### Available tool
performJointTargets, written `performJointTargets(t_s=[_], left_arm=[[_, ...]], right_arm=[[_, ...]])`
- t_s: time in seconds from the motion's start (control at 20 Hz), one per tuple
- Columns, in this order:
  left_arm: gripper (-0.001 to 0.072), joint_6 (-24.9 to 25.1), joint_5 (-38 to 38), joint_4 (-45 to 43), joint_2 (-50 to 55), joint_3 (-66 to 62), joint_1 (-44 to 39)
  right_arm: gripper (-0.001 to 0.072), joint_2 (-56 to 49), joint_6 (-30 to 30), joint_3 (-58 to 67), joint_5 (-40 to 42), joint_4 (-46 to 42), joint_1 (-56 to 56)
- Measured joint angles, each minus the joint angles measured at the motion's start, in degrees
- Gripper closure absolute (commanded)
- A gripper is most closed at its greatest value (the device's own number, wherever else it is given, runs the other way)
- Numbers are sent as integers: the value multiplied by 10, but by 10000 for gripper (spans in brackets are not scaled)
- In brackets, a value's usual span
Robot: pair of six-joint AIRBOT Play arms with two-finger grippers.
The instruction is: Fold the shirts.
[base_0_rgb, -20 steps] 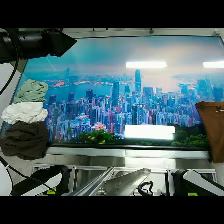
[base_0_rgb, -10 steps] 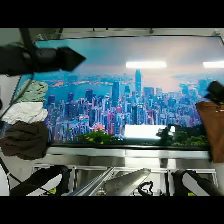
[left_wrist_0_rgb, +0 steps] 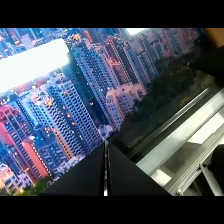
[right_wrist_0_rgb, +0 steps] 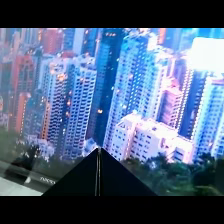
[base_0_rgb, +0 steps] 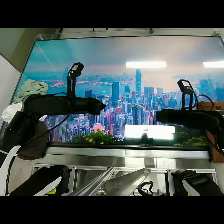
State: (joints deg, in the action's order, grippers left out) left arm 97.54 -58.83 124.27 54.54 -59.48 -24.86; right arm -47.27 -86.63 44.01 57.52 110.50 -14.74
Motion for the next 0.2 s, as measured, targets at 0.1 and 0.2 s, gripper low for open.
performJointTargets(t_s=[0.1,0.2], left_arm=[[692,0,16,-1,-14,16,-3],[692,-2,25,-1,-25,27,-5]], right_arm=[[691,3,2,-6,-1,1,-9],[691,3,5,-9,-3,2,-14]])
